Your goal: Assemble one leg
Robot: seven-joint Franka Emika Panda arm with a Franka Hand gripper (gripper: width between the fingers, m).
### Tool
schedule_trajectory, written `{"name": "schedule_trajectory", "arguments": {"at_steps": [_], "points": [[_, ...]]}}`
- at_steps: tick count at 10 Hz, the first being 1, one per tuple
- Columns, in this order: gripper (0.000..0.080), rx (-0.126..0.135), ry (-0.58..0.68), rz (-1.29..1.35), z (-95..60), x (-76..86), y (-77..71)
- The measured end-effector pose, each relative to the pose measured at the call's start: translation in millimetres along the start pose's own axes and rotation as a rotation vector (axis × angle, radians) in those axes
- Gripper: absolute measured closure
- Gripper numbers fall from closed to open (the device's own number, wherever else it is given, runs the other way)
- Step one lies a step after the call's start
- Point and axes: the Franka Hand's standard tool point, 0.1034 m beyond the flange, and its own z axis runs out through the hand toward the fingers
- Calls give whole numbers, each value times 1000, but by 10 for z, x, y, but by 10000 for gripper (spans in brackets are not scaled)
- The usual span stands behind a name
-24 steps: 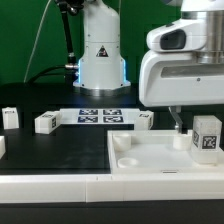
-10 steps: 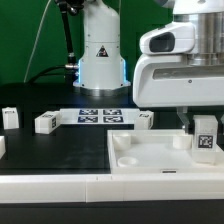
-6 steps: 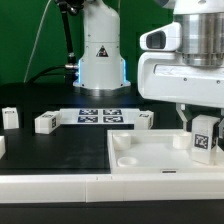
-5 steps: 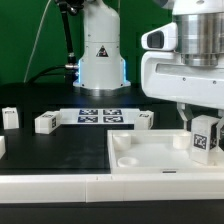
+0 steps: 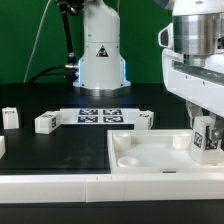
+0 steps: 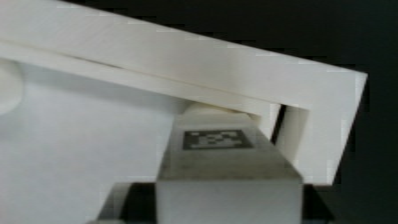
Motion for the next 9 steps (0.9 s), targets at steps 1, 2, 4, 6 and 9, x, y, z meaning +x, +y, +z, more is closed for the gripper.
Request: {"name": "schedule_trajectory", "arguments": {"at_steps": [1,2,4,6,9], "points": [[412,0,-4,4,4,-18,0],[412,0,-6,-26,7,-25,1],[226,0,-6,-118,18,-11,3],[153,2,-6,-366,3,3,-15],[151,-17,15,-720,-1,4,-13]]}}
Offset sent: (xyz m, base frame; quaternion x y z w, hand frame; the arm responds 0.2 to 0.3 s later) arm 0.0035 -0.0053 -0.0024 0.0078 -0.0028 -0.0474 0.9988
